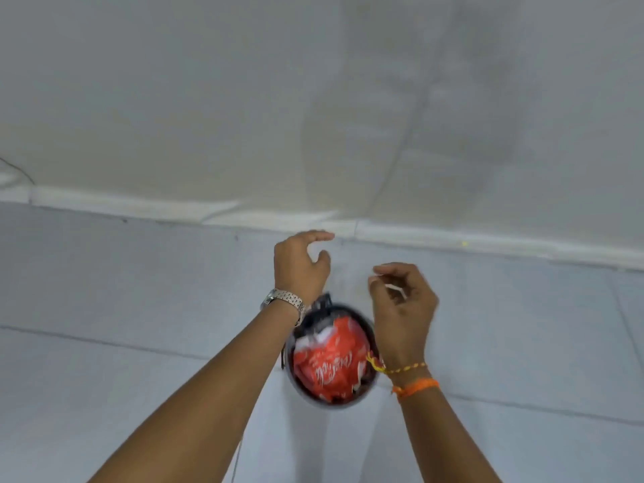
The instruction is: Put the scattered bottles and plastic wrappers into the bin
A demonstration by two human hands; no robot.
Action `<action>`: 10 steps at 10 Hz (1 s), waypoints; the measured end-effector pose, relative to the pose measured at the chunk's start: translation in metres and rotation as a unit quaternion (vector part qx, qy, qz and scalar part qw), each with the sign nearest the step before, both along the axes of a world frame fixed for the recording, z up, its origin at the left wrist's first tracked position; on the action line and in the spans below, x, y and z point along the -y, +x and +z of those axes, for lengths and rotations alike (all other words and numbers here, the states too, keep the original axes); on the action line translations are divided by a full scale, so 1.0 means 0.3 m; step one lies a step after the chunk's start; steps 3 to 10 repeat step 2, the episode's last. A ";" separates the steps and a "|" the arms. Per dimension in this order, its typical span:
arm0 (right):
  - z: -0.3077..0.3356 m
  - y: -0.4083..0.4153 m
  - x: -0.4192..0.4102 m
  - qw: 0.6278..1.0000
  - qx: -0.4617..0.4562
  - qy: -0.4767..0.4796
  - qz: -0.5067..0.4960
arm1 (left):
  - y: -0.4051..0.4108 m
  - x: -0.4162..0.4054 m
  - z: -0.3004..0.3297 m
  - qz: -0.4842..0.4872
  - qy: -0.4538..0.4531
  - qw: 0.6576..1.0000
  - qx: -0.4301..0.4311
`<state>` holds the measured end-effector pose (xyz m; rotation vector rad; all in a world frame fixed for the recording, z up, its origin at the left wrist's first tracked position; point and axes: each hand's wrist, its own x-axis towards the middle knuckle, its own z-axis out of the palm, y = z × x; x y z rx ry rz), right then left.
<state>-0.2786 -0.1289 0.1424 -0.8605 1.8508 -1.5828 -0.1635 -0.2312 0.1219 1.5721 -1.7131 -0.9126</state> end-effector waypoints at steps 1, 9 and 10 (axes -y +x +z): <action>0.545 -0.052 0.116 0.975 -0.013 -0.216 -0.052 | -0.054 0.136 0.587 0.009 -0.236 0.969 -0.068; 1.158 -0.097 0.156 0.920 -0.052 -0.386 -0.035 | -0.046 0.186 1.223 0.026 -0.425 0.899 -0.103; 1.158 -0.097 0.156 0.920 -0.052 -0.386 -0.035 | -0.046 0.186 1.223 0.026 -0.425 0.899 -0.103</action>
